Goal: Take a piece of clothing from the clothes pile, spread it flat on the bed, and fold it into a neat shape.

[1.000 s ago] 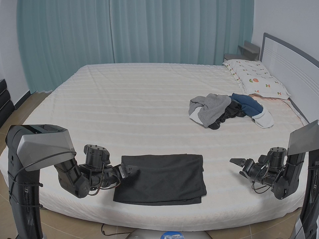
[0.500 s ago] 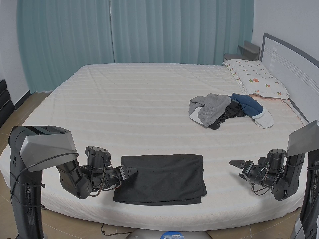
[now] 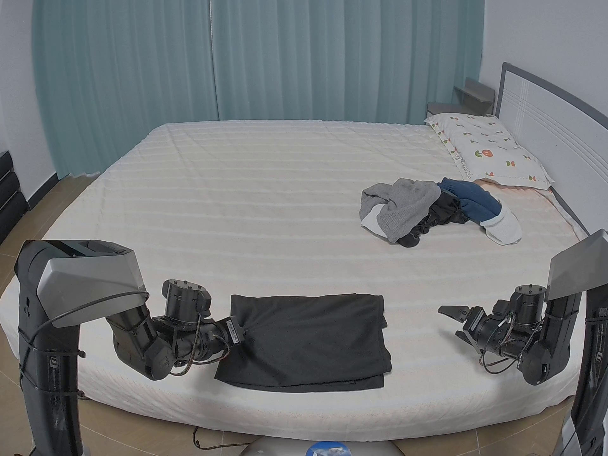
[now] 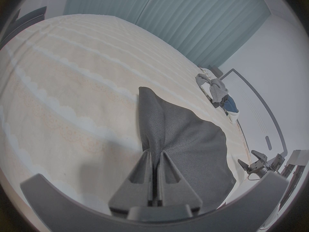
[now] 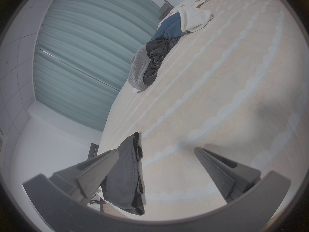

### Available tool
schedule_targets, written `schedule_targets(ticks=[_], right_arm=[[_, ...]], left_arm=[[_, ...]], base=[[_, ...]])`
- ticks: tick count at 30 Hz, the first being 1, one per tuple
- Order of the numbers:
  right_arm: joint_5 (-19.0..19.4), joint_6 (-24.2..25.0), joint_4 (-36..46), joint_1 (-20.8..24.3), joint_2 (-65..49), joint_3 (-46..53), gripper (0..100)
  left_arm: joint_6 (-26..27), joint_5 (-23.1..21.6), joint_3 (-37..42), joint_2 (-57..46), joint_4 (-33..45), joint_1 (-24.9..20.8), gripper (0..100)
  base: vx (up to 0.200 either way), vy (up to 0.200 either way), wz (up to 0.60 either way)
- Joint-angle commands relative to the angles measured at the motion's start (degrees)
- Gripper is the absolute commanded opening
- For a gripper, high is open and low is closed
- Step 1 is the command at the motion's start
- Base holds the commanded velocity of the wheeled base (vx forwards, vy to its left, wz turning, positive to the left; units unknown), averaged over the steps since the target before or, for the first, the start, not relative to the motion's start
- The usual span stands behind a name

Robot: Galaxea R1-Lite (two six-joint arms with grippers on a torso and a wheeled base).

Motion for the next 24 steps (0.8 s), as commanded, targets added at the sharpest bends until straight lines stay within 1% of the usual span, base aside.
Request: schedule_targets(ticks=[1, 10, 24], right_arm=[[0.12, -0.06, -0.49, -0.01, 0.27, 0.08, 100], [0.47, -0.06, -0.49, -0.27, 0.71, -0.01, 100], [0.47, -0.06, -0.49, -0.36, 0.71, 0.17, 100]], left_arm=[[0.08, 0.05, 0.01, -0.46, 0.18, -0.09, 0], [0.17, 0.05, -0.17, -1.25, 0.62, -0.71, 0], [0.25, 0.14, 0.27, -1.25, 0.18, -0.35, 0]], base=[[0.0, 0.0, 0.0], [0.0, 0.0, 0.0], [0.0, 0.2, 0.0]])
